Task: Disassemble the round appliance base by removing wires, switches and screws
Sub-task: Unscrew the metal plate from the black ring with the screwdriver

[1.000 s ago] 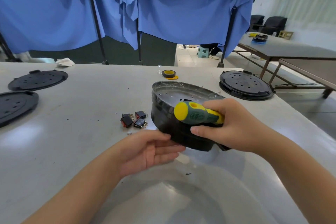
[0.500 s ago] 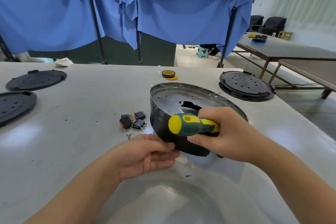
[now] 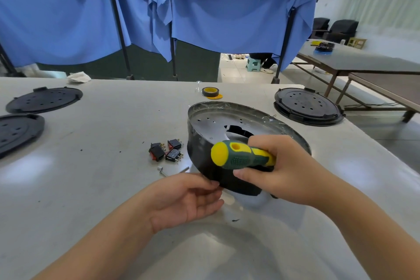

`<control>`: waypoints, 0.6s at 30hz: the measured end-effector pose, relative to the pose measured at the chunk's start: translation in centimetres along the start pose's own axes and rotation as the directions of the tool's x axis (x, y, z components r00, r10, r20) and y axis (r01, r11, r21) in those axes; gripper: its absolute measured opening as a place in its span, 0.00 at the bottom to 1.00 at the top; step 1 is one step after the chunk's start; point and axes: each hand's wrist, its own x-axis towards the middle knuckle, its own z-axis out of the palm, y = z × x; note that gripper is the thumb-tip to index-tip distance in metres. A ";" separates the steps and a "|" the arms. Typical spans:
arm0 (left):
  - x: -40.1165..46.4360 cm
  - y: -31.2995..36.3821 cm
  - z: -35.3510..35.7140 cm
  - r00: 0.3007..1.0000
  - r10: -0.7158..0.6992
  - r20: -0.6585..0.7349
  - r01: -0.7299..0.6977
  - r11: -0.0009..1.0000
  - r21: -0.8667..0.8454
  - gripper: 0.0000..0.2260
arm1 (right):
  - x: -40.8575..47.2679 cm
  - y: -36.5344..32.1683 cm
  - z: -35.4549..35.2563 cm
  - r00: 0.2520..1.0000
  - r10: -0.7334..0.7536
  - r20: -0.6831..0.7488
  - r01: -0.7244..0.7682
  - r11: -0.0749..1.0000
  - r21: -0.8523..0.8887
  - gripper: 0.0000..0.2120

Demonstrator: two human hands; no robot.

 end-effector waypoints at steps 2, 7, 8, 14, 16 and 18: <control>0.1 -0.1 0.0 1.000 0.017 0.018 -0.016 1.000 -0.014 0.11 | 0.0 0.1 -0.2 1.000 0.010 -0.010 -0.010 0.999 0.034 0.14; 0.4 -0.2 0.2 0.995 0.080 0.064 -0.080 0.997 -0.012 0.10 | 0.1 0.1 -0.7 0.999 0.043 -0.010 -0.041 0.984 0.173 0.09; 0.4 -0.3 0.3 0.994 0.087 0.062 -0.087 0.996 -0.012 0.08 | 0.2 0.1 -0.7 0.999 0.038 -0.015 -0.034 0.982 0.183 0.11; 0.4 -0.7 0.7 0.991 0.106 0.078 -0.105 0.994 -0.008 0.10 | 0.1 0.2 -0.6 1.000 0.027 0.006 -0.028 0.984 0.174 0.11; 0.4 -0.6 0.7 0.990 0.112 0.088 -0.109 0.993 -0.039 0.11 | 0.1 0.2 -0.6 1.000 0.020 0.011 -0.022 0.986 0.168 0.11; 0.3 -0.6 0.8 0.989 0.109 0.098 -0.104 0.993 -0.051 0.13 | 0.1 0.2 -0.7 1.000 0.017 0.019 -0.020 0.984 0.178 0.11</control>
